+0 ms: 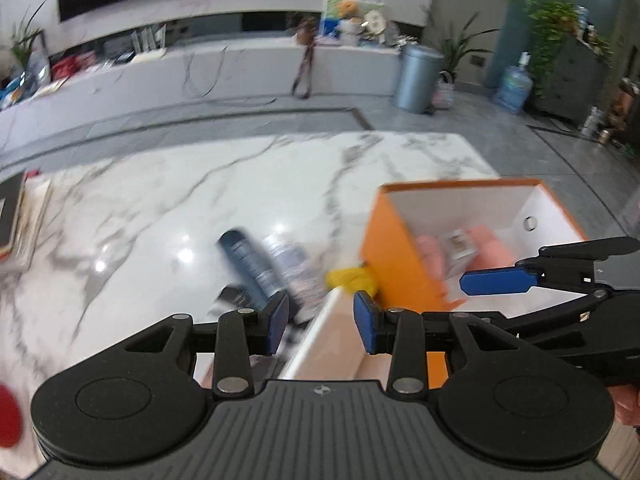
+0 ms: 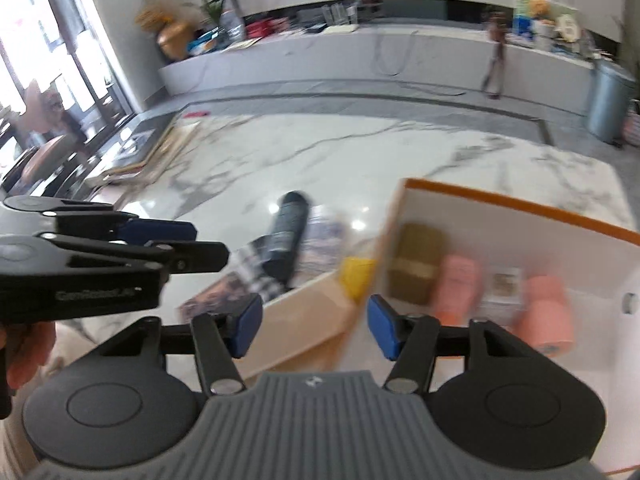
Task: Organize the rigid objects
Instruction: 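Move both tools back toward the remaining items on the table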
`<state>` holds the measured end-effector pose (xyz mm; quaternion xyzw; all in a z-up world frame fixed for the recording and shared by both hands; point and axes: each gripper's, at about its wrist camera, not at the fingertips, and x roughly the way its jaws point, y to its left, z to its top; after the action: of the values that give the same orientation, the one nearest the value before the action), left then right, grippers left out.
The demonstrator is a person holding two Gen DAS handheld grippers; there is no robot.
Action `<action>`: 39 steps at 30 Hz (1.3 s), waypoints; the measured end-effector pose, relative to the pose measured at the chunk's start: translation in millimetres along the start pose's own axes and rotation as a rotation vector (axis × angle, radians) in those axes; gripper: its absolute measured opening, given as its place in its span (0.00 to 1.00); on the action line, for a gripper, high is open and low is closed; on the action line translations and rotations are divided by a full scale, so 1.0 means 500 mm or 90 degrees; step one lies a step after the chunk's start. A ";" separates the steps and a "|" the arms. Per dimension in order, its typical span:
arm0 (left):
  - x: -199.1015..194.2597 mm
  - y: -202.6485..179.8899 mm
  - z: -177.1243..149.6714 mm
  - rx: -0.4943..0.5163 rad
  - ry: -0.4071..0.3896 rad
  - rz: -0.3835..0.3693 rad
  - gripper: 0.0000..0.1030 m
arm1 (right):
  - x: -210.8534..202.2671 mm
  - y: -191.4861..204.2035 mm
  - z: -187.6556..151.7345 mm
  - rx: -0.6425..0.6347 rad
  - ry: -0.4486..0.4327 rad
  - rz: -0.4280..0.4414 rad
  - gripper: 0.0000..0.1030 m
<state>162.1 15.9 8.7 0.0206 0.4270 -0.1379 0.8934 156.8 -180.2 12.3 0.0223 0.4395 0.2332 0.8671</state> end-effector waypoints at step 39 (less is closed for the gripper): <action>0.174 0.261 -0.121 -0.272 0.198 -0.006 0.49 | 0.271 0.093 -0.040 0.233 0.116 -0.104 0.61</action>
<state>202.5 130.8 -107.1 -0.1490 0.5790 -0.0438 0.8004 191.7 -84.6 -90.4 0.1223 0.5516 0.0795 0.8213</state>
